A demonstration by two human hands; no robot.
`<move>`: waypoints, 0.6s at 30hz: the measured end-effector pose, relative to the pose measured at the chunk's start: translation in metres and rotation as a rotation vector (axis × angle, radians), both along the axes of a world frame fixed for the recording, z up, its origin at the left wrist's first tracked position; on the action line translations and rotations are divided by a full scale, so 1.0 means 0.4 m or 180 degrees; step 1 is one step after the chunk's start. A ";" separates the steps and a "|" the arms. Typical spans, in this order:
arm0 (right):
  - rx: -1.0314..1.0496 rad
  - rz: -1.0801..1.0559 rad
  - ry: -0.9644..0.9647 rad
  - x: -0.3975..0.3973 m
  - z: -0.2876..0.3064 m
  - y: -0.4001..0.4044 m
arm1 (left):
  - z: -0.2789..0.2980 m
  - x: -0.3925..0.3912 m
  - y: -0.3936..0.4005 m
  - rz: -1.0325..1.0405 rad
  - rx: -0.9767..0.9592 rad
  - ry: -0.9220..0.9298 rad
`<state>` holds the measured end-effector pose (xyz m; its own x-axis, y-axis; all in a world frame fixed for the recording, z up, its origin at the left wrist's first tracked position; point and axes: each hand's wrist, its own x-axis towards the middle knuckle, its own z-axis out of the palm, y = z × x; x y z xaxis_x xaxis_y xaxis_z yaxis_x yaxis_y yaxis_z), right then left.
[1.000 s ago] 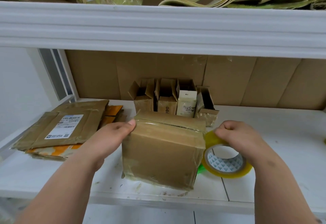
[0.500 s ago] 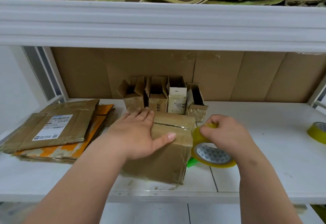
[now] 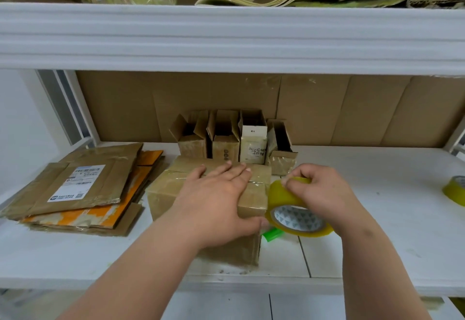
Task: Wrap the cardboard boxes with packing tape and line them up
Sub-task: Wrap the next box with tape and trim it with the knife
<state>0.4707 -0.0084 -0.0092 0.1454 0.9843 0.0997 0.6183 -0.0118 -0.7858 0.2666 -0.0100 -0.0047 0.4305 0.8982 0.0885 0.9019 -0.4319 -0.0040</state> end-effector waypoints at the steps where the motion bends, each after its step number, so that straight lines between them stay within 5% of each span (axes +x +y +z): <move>1: -0.0004 0.0080 0.0356 0.000 -0.004 -0.003 | 0.006 -0.011 -0.001 -0.0033 0.0055 -0.0044; 4: -0.0110 0.0562 0.1314 0.006 -0.019 -0.011 | 0.017 -0.052 0.000 -0.0041 0.0028 -0.0243; 10: -0.0273 0.1619 0.2130 -0.047 -0.052 -0.011 | -0.016 -0.154 0.038 -0.0050 -0.0081 -0.1004; 18: -0.0444 0.1508 0.2425 -0.134 -0.107 -0.022 | -0.069 -0.163 0.049 0.0158 0.0396 -0.1967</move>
